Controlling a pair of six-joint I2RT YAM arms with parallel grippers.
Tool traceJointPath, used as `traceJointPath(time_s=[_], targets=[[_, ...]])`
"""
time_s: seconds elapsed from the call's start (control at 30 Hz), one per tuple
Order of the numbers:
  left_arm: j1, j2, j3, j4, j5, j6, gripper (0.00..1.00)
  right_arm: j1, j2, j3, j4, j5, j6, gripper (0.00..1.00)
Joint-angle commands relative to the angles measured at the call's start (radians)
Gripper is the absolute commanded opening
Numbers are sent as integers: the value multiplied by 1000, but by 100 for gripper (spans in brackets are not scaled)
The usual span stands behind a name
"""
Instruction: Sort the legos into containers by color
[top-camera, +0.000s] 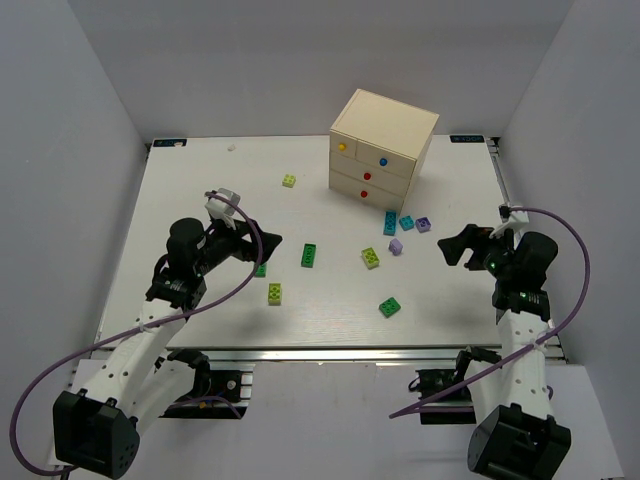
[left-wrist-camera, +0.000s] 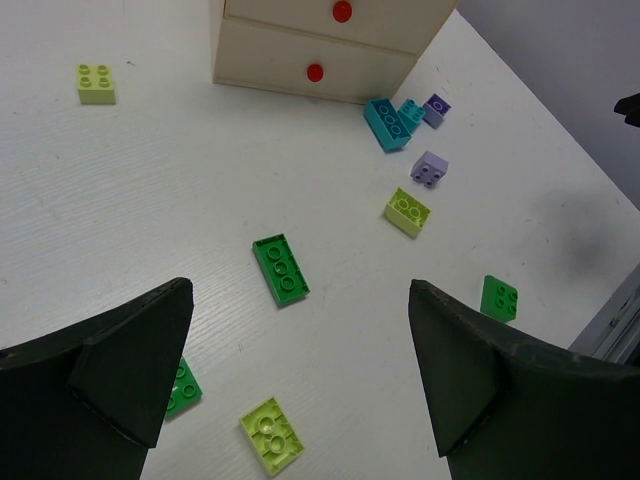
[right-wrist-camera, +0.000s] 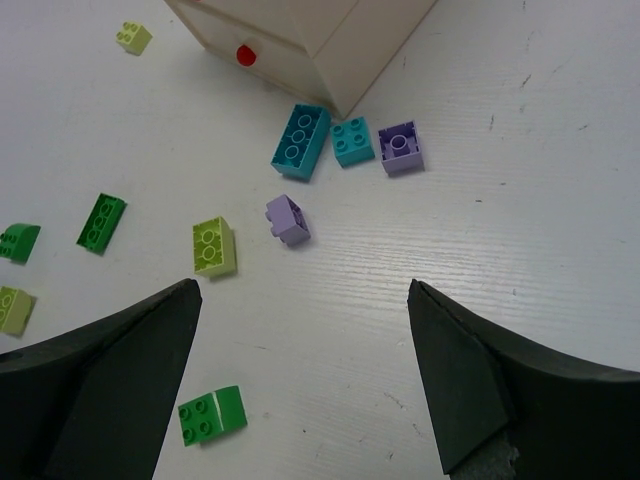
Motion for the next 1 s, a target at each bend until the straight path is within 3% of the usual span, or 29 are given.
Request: traceJointPath(time_s=[0.0,0.1,0.17,0.23,0.73,0.97], targets=[[-4,-21,-10,17,10,0,98,-2,11,46,23,-18,3,89],[-4,-17,-22,47,68,-12,98,-2,18,60,4,-56,-34,89],[-4,-12,-43,115,186,-24,98,-3,26,63,-19,-171,-89,89],[-4,-7,-48,142,219,-40,98,-2,25,61,-42,-272,-178,89],[-4,-40,-48,111,137,-23,98,-5,-21,38,3,-199,-132,89],[-4,-32,-50,119,133,-32,98,-3,-46,3,-49,-288,-396,86]])
